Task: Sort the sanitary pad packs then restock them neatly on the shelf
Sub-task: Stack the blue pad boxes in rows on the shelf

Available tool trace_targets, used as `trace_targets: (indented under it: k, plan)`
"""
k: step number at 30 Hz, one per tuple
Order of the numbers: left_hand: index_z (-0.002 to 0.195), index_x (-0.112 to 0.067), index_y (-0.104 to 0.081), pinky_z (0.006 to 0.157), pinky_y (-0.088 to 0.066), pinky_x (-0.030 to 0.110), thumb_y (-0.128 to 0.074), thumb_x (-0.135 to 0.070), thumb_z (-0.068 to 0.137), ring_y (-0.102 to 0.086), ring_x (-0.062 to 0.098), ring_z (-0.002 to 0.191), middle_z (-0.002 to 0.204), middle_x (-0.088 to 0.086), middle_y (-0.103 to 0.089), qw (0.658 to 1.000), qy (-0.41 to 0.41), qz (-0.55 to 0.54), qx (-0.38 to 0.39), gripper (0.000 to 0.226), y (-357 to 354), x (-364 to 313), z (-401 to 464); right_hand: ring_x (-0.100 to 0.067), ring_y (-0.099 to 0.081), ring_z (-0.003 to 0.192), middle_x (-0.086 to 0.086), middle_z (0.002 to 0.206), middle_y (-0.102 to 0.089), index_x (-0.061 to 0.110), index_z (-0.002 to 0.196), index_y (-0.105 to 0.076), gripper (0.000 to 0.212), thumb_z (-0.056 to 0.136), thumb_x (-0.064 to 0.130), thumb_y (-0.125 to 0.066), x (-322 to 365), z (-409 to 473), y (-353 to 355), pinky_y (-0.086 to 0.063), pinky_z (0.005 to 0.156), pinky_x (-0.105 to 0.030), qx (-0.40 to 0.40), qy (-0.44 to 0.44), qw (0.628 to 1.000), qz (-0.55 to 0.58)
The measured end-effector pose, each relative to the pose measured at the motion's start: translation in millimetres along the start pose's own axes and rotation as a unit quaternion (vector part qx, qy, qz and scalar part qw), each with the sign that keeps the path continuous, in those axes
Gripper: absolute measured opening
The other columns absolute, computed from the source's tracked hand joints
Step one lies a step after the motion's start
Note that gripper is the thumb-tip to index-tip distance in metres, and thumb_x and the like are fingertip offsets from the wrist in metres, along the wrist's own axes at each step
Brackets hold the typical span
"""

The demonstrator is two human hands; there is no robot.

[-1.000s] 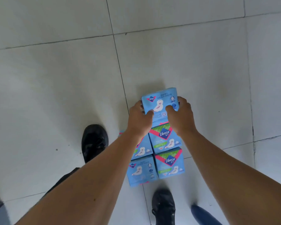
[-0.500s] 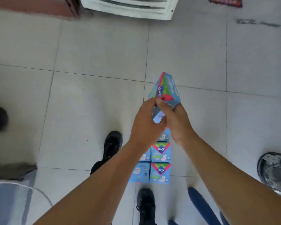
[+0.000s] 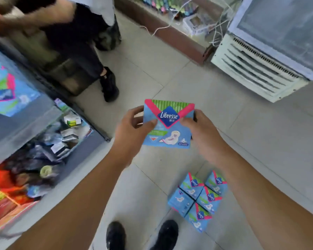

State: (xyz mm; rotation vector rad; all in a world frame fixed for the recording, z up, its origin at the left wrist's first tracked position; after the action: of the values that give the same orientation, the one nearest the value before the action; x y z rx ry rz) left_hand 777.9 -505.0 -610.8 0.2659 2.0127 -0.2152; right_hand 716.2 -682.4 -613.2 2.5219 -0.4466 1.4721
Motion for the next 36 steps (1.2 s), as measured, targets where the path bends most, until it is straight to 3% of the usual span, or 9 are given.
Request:
trace_targets:
  k: [4,7,9,11,14,18,21,27,36]
  plan:
    - [0.121,-0.022,-0.057,0.081,-0.057,0.045,-0.067,-0.009,0.081,-0.071,0.024,0.094,0.106,-0.001,-0.073,0.995,-0.034,-0.03,-0.09,0.042,128.9,-20.8,-10.5,-0.01,-0.07,0.081,0.003,0.099,-0.07,0.016,0.117,-0.06,0.027,0.091,0.016,-0.064,35.8,13.2,-122.2,-0.056,0.069,-0.031,0.04,0.063,0.995,-0.061]
    - [0.12,-0.024,-0.06,0.076,-0.057,0.039,-0.067,-0.016,0.079,-0.069,0.024,0.099,0.109,-0.001,-0.071,0.986,-0.06,-0.006,-0.158,0.043,220.4,-34.5,-22.6,-0.014,-0.072,0.084,0.0,0.101,-0.072,0.019,0.116,-0.062,0.025,0.091,0.018,-0.064,52.5,14.1,-215.4,-0.059,0.074,-0.038,0.092,0.089,0.987,-0.092]
    - [0.119,-0.027,-0.062,0.084,-0.058,0.043,-0.07,-0.018,0.079,-0.068,0.021,0.102,0.109,-0.004,-0.071,0.978,-0.07,0.014,-0.195,0.042,271.3,-41.0,-28.9,-0.017,-0.072,0.087,0.0,0.1,-0.073,0.021,0.114,-0.063,0.022,0.092,0.019,-0.062,60.8,16.6,-267.9,-0.059,0.079,-0.043,0.118,0.114,0.978,-0.125]
    - [0.119,-0.027,-0.063,0.081,-0.059,0.032,-0.072,-0.011,0.083,-0.067,0.011,0.099,0.104,-0.009,-0.071,0.971,-0.081,0.031,-0.225,0.04,312.2,-43.6,-31.5,-0.015,-0.072,0.087,0.002,0.1,-0.074,0.022,0.114,-0.063,0.023,0.092,0.018,-0.061,67.0,19.8,-311.9,-0.059,0.079,-0.042,0.137,0.142,0.967,-0.16]
    - [0.124,-0.024,-0.06,0.066,-0.054,0.013,-0.072,-0.013,0.086,-0.064,-0.004,0.092,0.103,-0.013,-0.068,0.956,-0.086,0.052,-0.276,0.042,356.8,-43.9,-32.9,-0.012,-0.07,0.095,0.005,0.105,-0.072,0.02,0.12,-0.06,0.035,0.086,0.023,-0.063,73.0,31.4,-359.1,-0.059,0.081,-0.04,0.145,0.177,0.956,-0.185]
    - [0.124,-0.024,-0.058,0.074,-0.046,0.005,-0.073,-0.018,0.085,-0.057,-0.01,0.096,0.111,-0.014,-0.065,0.932,-0.08,0.099,-0.338,0.042,388.1,-36.4,-24.7,-0.008,-0.064,0.108,0.008,0.116,-0.067,0.021,0.126,-0.055,0.04,0.087,0.027,-0.064,73.3,54.7,-401.7,-0.059,0.082,-0.04,0.173,0.23,0.927,-0.24]
    - [0.121,-0.024,-0.056,0.073,-0.042,0.003,-0.074,-0.02,0.084,-0.056,-0.01,0.094,0.113,-0.011,-0.064,0.912,-0.082,0.127,-0.381,0.041,397.3,-34.2,-11.4,-0.007,-0.06,0.112,0.008,0.121,-0.063,0.02,0.129,-0.052,0.041,0.091,0.026,-0.065,76.0,76.8,-416.7,-0.056,0.083,-0.027,0.169,0.27,0.905,-0.28]
    - [0.118,-0.023,-0.055,0.089,-0.052,0.03,-0.074,-0.027,0.085,-0.06,0.006,0.105,0.114,-0.009,-0.065,0.881,-0.081,0.172,-0.433,0.039,404.5,-22.4,20.4,-0.005,-0.06,0.109,0.006,0.121,-0.063,0.017,0.131,-0.05,0.043,0.092,0.022,-0.066,72.9,113.3,-434.6,-0.047,0.079,-0.005,0.18,0.313,0.883,-0.301]
    - [0.117,-0.025,-0.05,0.088,-0.055,0.036,-0.072,-0.029,0.087,-0.06,0.004,0.107,0.117,-0.011,-0.062,0.865,-0.081,0.201,-0.452,0.038,408.0,-16.0,33.9,-0.005,-0.061,0.105,0.004,0.116,-0.065,0.013,0.123,-0.05,0.041,0.088,0.023,-0.071,65.2,134.2,-440.8,-0.052,0.076,-0.011,0.178,0.331,0.869,-0.32]
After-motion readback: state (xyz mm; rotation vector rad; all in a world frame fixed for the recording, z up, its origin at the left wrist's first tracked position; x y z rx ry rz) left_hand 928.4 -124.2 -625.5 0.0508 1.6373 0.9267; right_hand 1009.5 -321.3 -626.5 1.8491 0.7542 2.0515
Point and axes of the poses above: each hand's wrist, its own z-axis towards the middle knuckle, its own y-axis out of the back of the hand, x = y × z, the point moved 10 cm from there along z, towards the middle knuckle
